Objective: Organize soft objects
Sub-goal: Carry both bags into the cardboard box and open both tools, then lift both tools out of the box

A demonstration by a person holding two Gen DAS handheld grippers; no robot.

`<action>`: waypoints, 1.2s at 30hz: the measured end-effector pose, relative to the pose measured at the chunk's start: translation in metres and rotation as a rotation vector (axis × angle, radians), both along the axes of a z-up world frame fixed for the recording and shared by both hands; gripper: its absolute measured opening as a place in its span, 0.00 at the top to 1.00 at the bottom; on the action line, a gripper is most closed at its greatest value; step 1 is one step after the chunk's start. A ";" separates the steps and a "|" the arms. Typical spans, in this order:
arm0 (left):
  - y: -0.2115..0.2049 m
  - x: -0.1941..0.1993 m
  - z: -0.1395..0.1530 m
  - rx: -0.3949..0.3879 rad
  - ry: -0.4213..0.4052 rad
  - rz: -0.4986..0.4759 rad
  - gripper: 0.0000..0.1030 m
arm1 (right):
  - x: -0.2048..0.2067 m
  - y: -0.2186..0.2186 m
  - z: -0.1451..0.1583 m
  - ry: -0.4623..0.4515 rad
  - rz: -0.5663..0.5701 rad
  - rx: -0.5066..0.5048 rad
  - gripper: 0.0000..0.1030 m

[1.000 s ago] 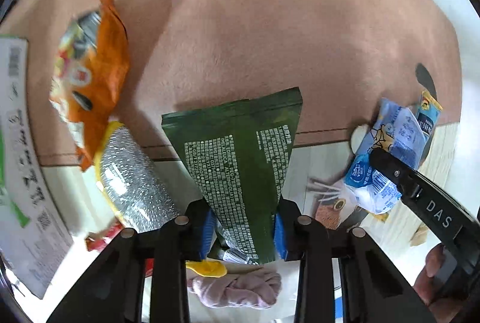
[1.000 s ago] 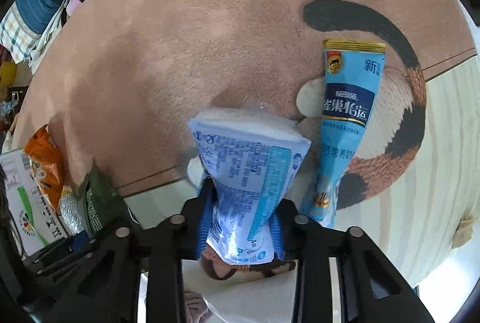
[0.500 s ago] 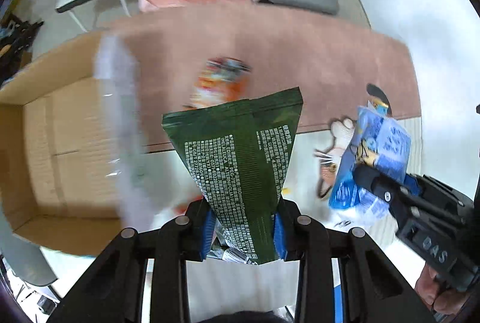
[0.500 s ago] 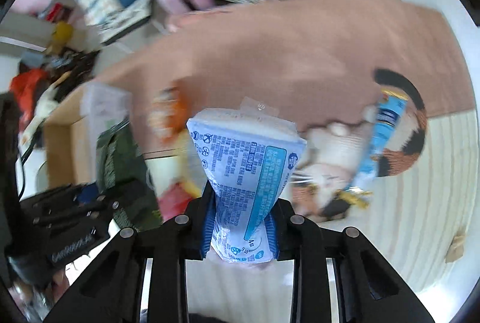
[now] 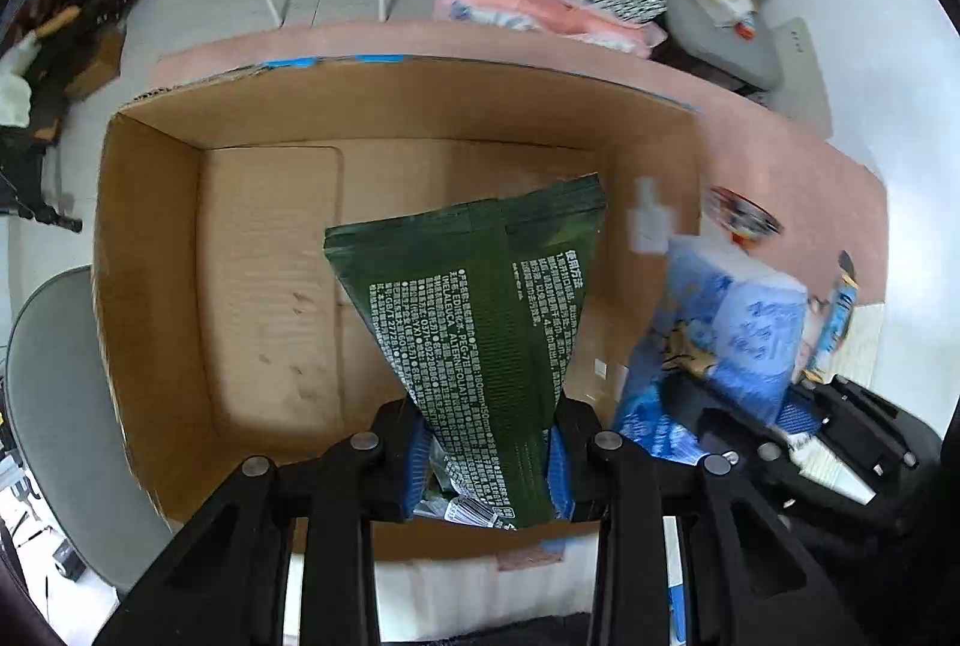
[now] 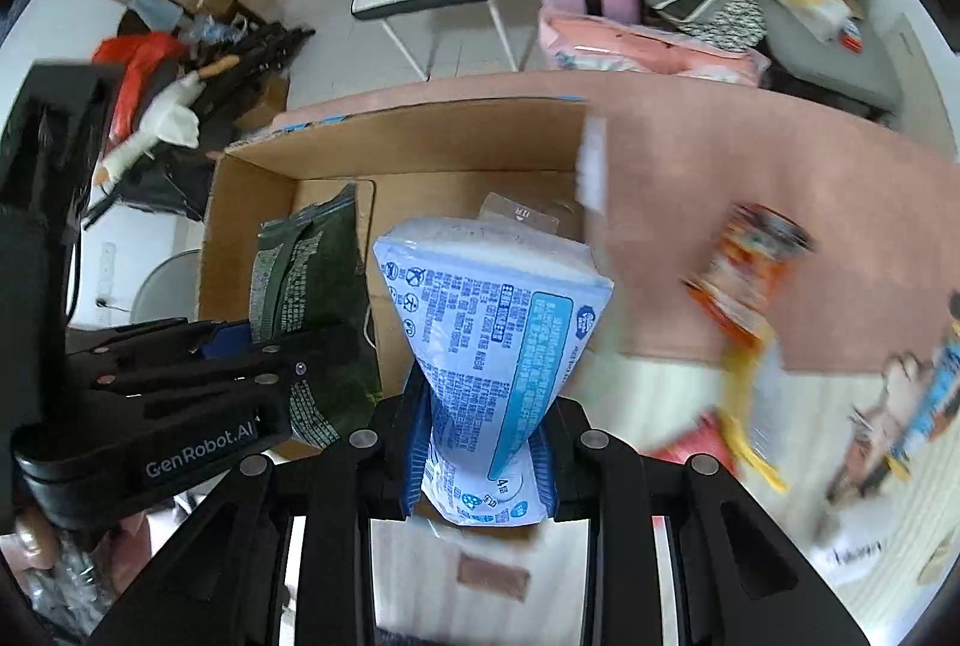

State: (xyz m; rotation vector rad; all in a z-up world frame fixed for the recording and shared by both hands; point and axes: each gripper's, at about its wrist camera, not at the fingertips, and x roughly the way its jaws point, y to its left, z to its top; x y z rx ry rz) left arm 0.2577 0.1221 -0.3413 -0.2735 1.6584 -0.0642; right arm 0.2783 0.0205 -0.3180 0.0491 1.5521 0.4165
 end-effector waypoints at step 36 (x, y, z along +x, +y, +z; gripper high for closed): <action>0.051 0.007 0.006 0.091 -0.085 -0.002 0.00 | -0.002 0.019 -0.063 -0.035 -0.046 -0.226 0.00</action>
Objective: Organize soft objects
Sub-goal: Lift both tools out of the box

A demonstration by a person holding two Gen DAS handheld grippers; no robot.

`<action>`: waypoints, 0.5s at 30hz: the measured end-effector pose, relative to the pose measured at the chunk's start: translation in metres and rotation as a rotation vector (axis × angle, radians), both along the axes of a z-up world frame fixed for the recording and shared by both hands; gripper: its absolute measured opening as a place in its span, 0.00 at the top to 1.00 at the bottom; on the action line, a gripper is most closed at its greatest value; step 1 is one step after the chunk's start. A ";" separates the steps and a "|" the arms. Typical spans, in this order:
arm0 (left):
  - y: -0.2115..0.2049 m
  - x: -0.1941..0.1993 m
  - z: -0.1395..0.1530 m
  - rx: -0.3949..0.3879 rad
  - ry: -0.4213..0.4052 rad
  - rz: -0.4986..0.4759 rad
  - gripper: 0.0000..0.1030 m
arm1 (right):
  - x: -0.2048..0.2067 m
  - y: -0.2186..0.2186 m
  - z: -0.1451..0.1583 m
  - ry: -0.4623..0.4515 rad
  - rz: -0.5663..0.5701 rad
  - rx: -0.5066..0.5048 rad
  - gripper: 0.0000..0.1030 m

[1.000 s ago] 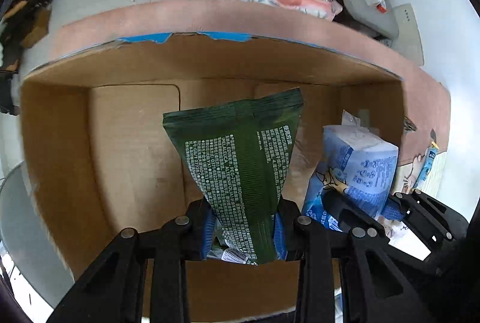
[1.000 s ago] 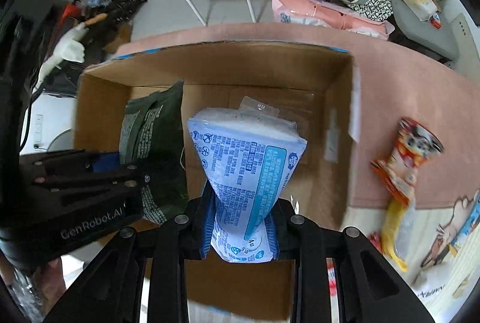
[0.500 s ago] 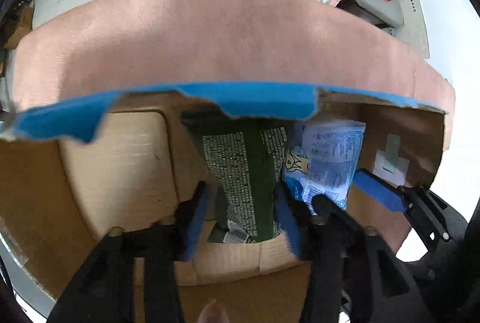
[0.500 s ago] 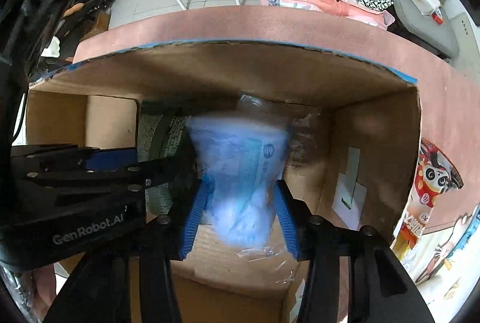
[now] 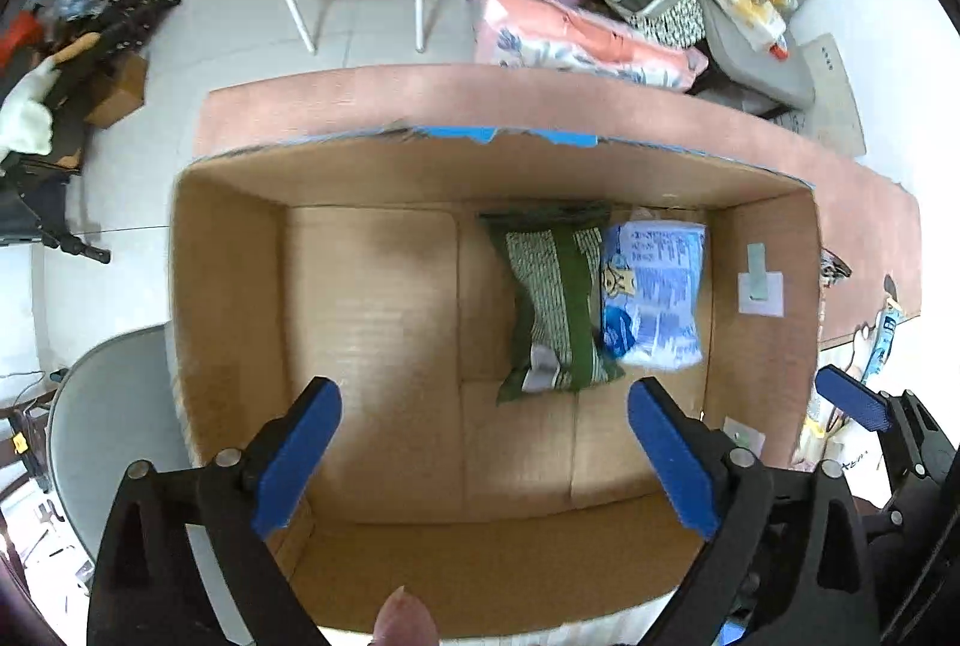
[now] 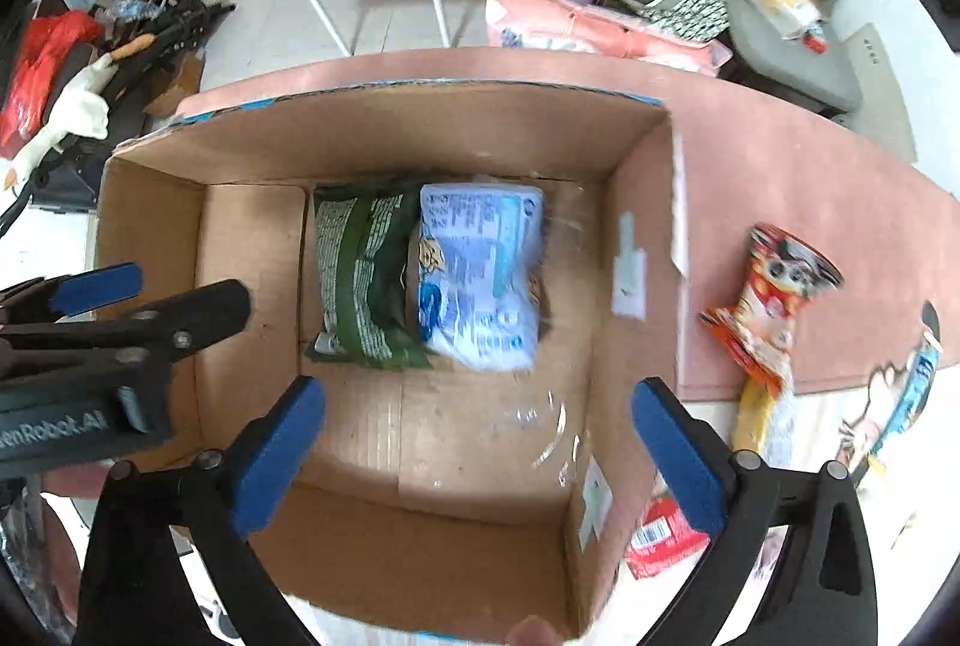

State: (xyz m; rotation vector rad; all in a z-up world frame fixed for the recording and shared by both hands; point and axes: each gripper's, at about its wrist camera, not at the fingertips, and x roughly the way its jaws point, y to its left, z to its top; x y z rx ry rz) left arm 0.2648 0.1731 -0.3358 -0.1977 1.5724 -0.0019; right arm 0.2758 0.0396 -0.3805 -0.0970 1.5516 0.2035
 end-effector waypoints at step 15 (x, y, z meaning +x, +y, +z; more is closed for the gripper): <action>-0.001 -0.111 0.074 0.110 -0.190 0.026 0.00 | -0.102 -0.012 0.079 -0.162 0.000 0.025 0.00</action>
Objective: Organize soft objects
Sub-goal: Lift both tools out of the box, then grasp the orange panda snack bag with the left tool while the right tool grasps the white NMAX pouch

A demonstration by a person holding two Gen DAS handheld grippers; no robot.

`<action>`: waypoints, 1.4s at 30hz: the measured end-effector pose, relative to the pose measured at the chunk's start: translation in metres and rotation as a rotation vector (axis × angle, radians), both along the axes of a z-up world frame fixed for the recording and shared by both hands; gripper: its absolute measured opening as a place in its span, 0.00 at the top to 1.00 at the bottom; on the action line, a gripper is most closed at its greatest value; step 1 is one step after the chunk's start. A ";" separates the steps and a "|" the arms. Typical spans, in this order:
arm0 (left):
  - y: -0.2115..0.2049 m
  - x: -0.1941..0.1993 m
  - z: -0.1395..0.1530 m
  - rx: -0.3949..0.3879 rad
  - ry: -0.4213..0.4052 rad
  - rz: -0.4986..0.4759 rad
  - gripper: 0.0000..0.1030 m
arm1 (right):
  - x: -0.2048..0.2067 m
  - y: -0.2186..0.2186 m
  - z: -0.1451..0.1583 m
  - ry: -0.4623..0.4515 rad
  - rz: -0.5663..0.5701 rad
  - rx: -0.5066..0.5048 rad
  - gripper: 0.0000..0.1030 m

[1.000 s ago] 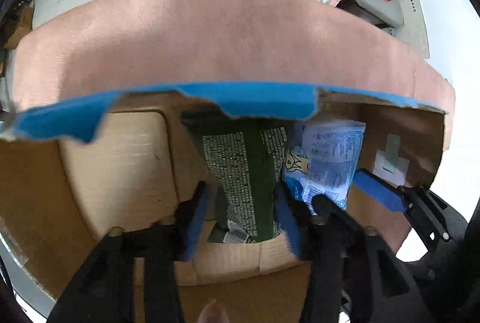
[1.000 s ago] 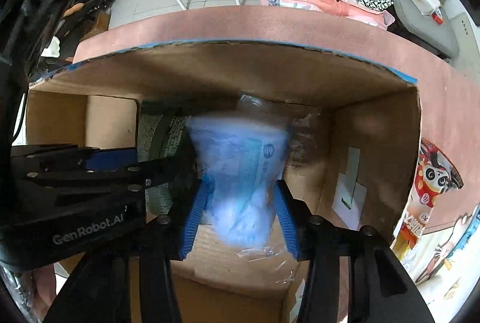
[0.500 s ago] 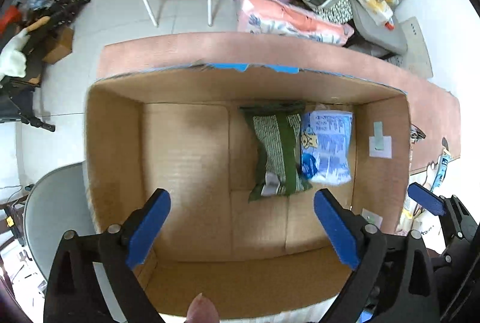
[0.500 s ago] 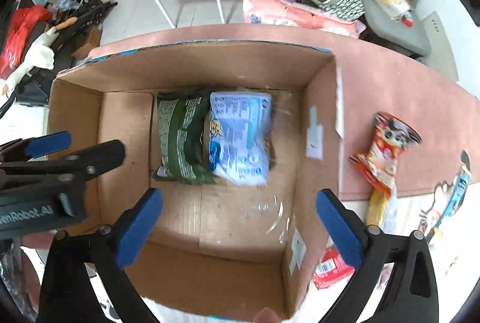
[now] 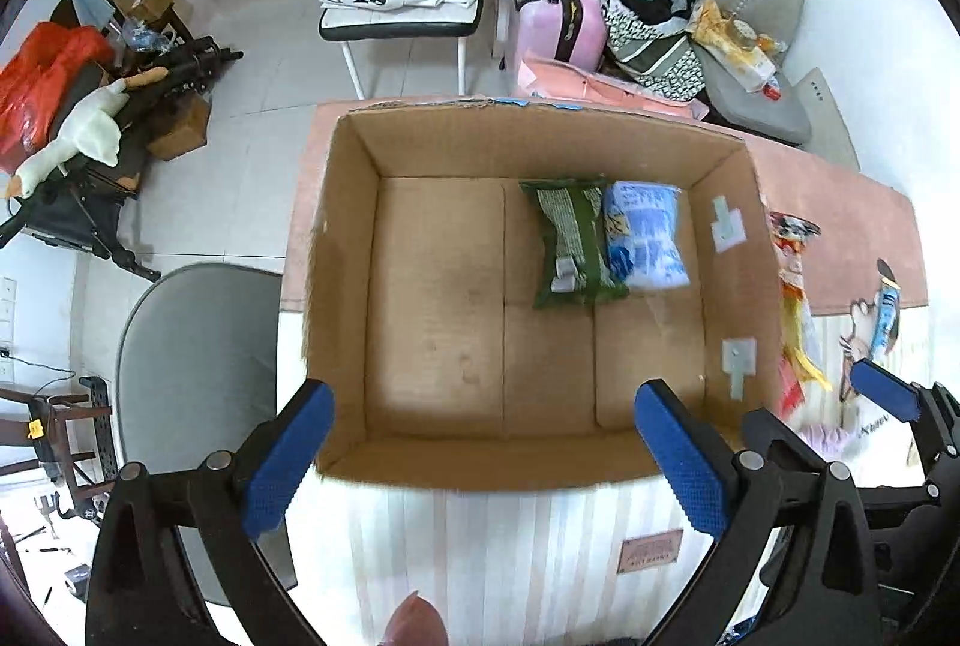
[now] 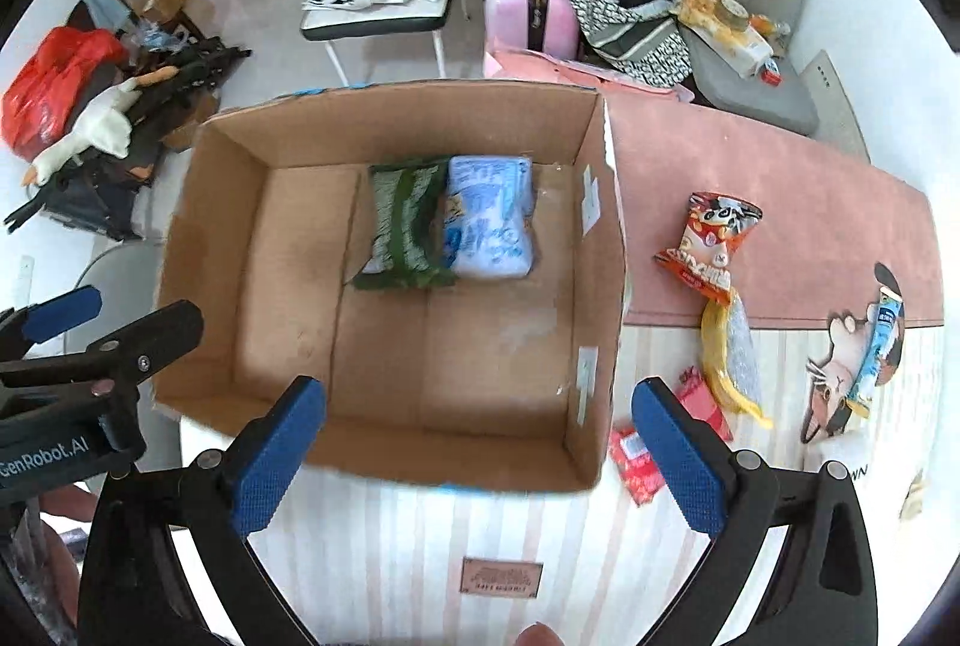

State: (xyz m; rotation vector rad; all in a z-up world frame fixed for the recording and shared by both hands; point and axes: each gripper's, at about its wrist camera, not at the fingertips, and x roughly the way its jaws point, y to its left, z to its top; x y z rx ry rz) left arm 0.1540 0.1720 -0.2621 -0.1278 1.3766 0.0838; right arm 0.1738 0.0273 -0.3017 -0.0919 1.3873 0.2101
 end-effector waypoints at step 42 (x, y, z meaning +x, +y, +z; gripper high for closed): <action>-0.361 0.189 -0.184 0.148 0.344 -0.383 0.03 | -0.015 -0.439 -0.163 0.358 -0.409 -0.046 0.00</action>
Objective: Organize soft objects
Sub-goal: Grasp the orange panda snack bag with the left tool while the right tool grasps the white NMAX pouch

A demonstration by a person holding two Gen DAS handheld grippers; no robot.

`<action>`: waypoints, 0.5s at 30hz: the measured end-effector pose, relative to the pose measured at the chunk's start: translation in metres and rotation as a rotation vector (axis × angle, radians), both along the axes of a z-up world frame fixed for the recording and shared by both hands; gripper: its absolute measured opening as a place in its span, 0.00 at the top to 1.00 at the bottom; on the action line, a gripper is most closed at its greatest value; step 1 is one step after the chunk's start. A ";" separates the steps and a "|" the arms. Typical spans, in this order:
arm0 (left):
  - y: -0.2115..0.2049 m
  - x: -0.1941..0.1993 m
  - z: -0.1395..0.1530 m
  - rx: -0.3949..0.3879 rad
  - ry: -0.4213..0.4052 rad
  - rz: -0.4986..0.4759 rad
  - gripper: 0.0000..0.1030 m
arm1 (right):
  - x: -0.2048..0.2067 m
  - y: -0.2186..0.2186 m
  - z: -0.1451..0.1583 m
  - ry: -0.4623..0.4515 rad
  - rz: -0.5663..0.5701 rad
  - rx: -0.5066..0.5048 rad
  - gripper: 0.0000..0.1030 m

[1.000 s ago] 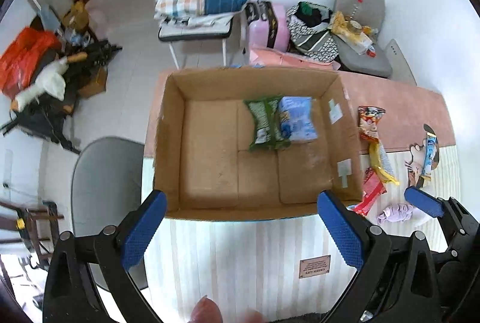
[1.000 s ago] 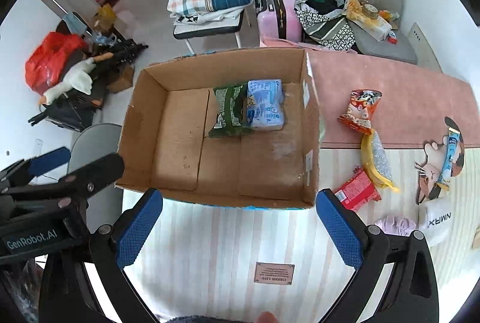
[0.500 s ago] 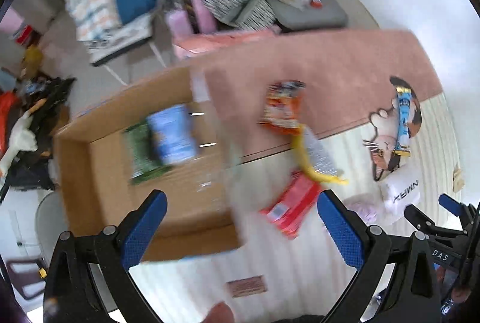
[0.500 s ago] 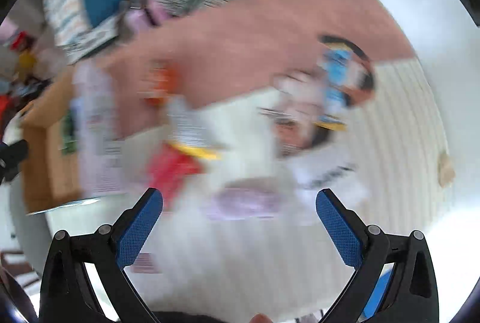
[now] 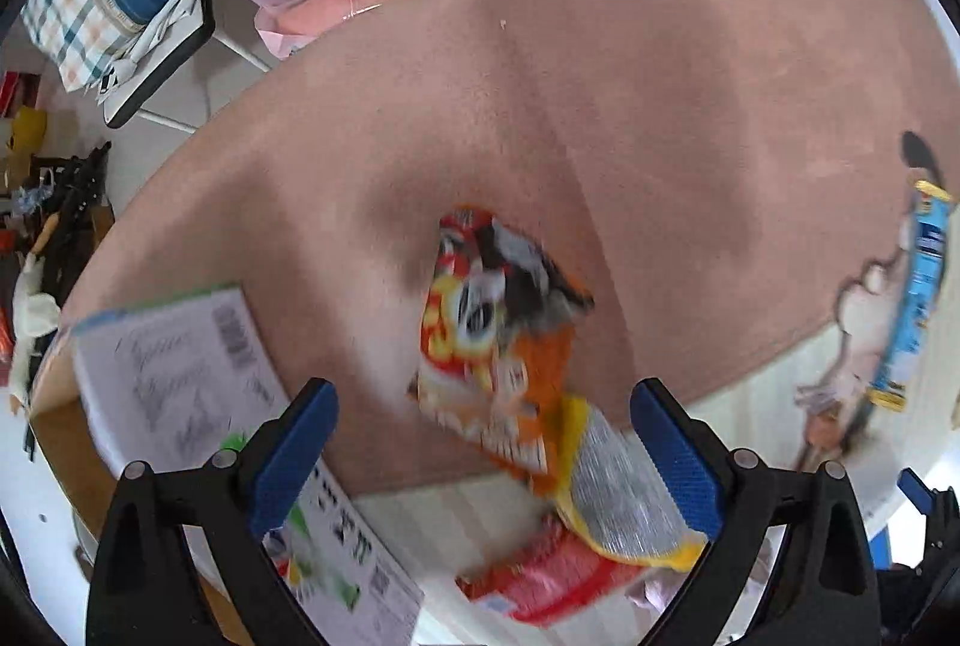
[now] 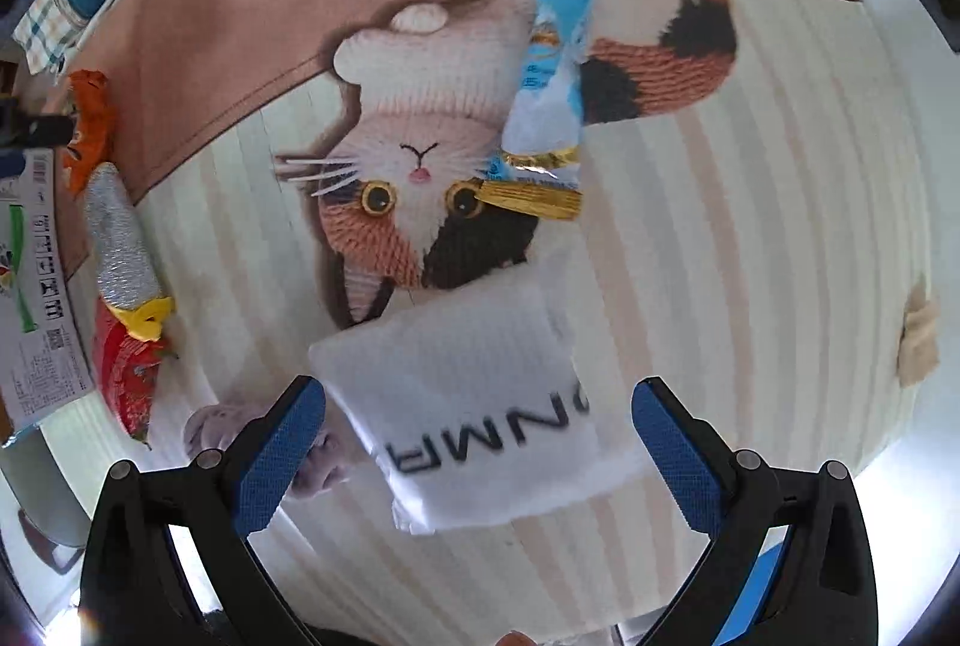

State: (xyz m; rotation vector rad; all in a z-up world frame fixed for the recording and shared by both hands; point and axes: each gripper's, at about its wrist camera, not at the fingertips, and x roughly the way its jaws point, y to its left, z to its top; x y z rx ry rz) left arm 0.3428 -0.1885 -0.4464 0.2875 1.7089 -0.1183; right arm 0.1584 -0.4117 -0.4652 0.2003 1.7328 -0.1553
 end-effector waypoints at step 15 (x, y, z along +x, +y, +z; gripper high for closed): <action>-0.013 0.013 -0.037 -0.028 0.078 -0.032 0.47 | -0.010 0.014 -0.035 0.119 0.068 -0.023 0.07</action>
